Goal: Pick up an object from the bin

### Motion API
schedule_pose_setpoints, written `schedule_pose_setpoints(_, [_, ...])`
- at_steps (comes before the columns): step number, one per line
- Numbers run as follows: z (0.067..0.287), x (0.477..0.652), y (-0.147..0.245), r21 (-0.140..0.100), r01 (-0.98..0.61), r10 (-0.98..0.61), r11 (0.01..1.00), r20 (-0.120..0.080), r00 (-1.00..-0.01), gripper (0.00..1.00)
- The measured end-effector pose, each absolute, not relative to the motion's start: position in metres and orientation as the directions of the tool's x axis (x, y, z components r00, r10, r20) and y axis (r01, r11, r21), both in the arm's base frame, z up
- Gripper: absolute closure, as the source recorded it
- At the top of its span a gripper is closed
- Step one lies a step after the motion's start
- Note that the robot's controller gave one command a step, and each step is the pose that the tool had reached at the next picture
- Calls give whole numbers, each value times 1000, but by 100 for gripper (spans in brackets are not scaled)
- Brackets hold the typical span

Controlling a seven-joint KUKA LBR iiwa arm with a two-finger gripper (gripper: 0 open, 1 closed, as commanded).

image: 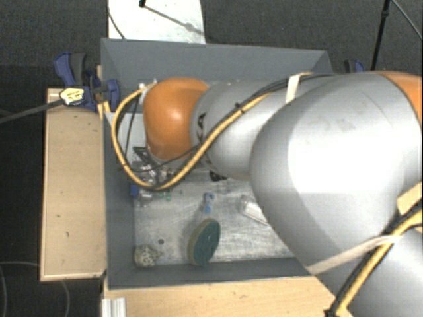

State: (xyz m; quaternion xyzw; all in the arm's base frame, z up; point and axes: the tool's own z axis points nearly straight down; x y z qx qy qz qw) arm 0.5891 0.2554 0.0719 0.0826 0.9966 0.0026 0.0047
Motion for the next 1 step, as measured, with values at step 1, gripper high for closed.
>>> schedule_pose_setpoints(1, [249, 595, 237, 3, -113, -113, 994, -12, -994, 100])
